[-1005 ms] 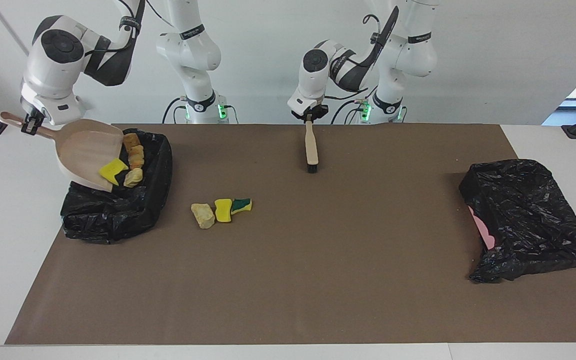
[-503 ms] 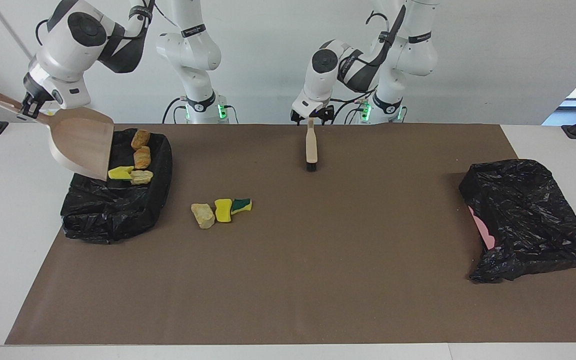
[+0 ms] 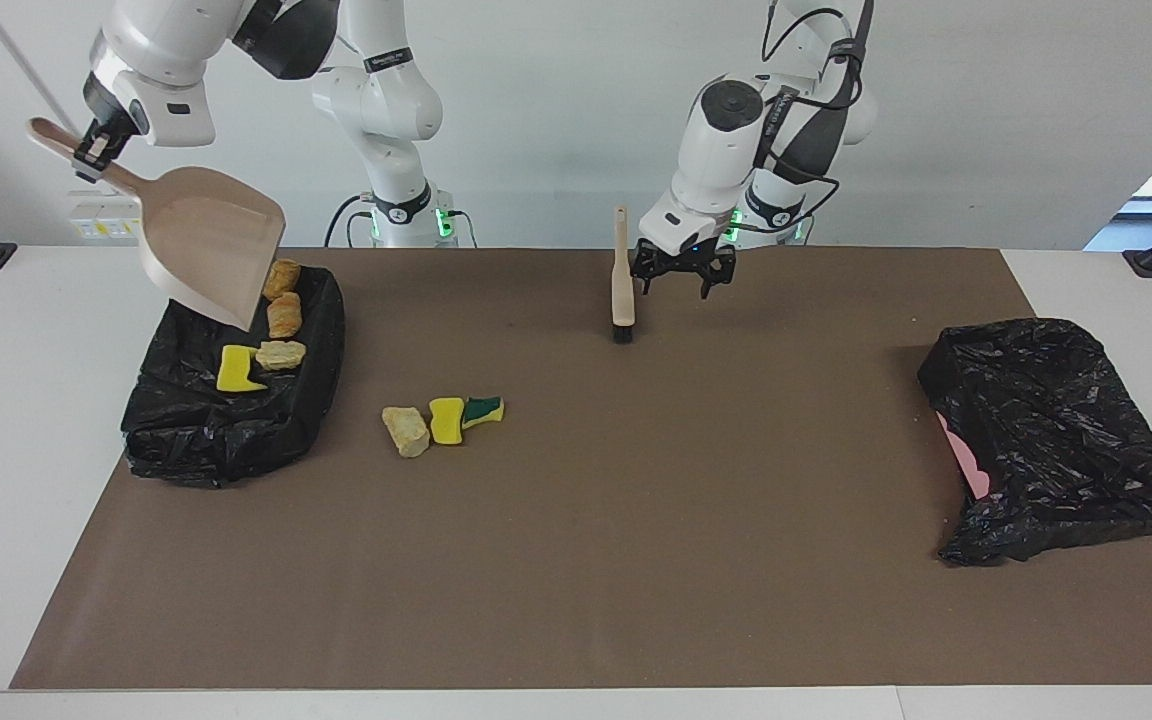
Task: Sweep and dump trash in bin
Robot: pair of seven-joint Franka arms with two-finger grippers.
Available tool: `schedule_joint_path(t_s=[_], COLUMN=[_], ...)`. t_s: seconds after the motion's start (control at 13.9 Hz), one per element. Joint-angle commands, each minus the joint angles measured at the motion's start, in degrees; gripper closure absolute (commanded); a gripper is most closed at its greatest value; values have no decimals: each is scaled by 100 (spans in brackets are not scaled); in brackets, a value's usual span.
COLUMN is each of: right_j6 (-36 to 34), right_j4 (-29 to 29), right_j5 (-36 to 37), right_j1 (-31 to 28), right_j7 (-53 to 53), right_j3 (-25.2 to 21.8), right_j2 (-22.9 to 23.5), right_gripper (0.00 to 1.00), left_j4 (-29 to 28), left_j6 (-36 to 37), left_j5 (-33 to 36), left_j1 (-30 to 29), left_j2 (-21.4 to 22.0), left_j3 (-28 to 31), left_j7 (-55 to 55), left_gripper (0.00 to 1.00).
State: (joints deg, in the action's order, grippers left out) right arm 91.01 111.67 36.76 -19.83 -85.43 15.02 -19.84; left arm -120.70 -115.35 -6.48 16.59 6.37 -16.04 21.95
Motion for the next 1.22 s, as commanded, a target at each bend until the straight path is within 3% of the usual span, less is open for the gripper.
schedule_joint_path(t_s=[0.0, 0.29, 0.65, 0.86, 1.15], right_j6=[-259, -409, 327, 724, 725], right_j4=[-5, 21, -101, -600, -2022], right_j5=[-1132, -2152, -3050, -2912, -2674], right_j1=[-47, -56, -56, 153, 883], right_j7=[1200, 3544, 7392, 8942, 10833], right_j3=[185, 1037, 2039, 2523, 2515], right_j2=[-108, -56, 786, 1882, 3685], right_gripper=[100, 100, 100, 100, 100], left_j4=[1018, 2741, 3228, 3385, 3386], left_j6=[747, 2163, 2684, 2877, 2798], left_j5=[269, 543, 761, 859, 859], left_j1=[-559, -938, -1456, -1519, -1528], left_j2=[-284, -856, -760, -769, -725], left_j3=[-66, -66, -23, 13, 127], left_j7=[-567, -858, -1394, -1640, -1703], left_gripper=[0, 0, 0, 0, 0])
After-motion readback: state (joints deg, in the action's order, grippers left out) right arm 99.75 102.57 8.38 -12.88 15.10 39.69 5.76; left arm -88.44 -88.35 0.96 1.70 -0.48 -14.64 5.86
